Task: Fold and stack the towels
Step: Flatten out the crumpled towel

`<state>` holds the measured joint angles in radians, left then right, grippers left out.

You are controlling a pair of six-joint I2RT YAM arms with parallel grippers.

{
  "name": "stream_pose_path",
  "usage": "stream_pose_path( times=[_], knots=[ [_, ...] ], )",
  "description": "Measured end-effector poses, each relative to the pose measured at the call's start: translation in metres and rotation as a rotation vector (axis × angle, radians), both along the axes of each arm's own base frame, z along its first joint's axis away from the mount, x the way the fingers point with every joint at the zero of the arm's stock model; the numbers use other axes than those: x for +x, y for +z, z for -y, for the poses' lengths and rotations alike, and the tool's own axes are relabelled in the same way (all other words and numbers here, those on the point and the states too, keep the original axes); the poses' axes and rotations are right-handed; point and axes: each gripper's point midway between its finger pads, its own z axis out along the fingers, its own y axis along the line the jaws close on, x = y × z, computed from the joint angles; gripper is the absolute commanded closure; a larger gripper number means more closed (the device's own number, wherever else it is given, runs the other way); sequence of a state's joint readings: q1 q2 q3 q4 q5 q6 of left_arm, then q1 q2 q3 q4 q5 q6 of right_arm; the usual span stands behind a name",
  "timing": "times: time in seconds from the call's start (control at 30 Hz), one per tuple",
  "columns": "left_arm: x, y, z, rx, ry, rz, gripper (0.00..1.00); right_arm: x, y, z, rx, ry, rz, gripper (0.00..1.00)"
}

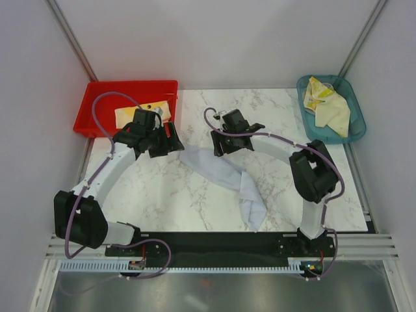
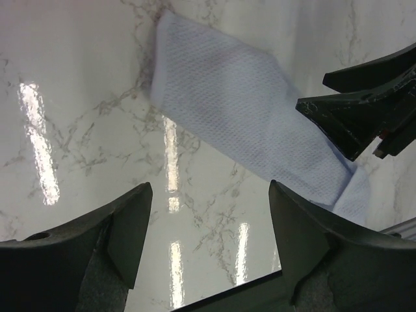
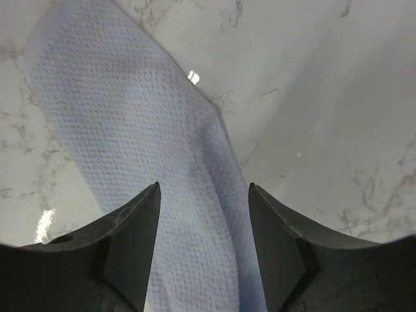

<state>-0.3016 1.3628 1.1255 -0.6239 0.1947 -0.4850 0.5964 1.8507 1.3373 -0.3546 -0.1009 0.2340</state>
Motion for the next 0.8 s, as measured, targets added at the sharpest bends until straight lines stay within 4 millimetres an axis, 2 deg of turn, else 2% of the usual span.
stream_pose_path(
  times=[0.07,0.13,0.2,0.23,0.27,0.33,0.47,0.53,0.57,0.63,0.67,0.73,0.8],
  knots=[
    [0.001,-0.012,-0.01,-0.001,0.042,-0.029,0.21,0.006,-0.025,-0.007,-0.025,0.046,-0.033,0.36],
    [-0.003,-0.028,-0.015,0.0,0.066,-0.065,0.21,0.011,-0.04,-0.012,-0.042,0.074,-0.049,0.37],
    [-0.01,-0.041,-0.017,0.0,0.076,-0.103,0.21,0.014,-0.05,-0.017,-0.047,0.099,-0.058,0.44],
    [-0.012,-0.045,-0.018,-0.002,0.079,-0.116,0.21,0.015,-0.053,-0.018,-0.049,0.108,-0.061,0.53],
    [-0.013,-0.047,-0.018,-0.004,0.081,-0.122,0.21,0.015,-0.056,-0.018,-0.054,0.117,-0.063,0.8],
    [-0.011,-0.046,-0.02,-0.013,0.09,-0.117,0.21,0.015,-0.059,-0.017,-0.063,0.128,-0.063,1.0],
    [-0.002,-0.042,-0.024,-0.02,0.111,-0.099,0.2,0.028,-0.047,-0.009,-0.083,0.101,-0.032,1.0],
    [0.004,-0.039,-0.024,-0.024,0.114,-0.091,0.19,0.041,-0.022,0.002,-0.12,0.081,0.005,1.0],
    [0.008,-0.036,-0.023,-0.028,0.116,-0.084,0.18,0.049,0.0,0.007,-0.144,0.068,0.028,1.0],
    [0.015,-0.028,-0.021,-0.037,0.12,-0.064,0.18,0.069,0.058,0.013,-0.155,0.033,0.134,1.0],
    [0.018,-0.023,-0.02,-0.043,0.122,-0.049,0.18,0.072,0.085,0.015,-0.151,0.017,0.184,1.0],
    [0.026,-0.013,-0.019,-0.054,0.124,-0.019,0.18,0.059,0.144,0.023,-0.128,-0.007,0.283,1.0],
    [0.03,-0.008,-0.019,-0.061,0.13,-0.001,0.18,0.027,0.182,0.021,-0.085,-0.005,0.348,1.0]
  ],
)
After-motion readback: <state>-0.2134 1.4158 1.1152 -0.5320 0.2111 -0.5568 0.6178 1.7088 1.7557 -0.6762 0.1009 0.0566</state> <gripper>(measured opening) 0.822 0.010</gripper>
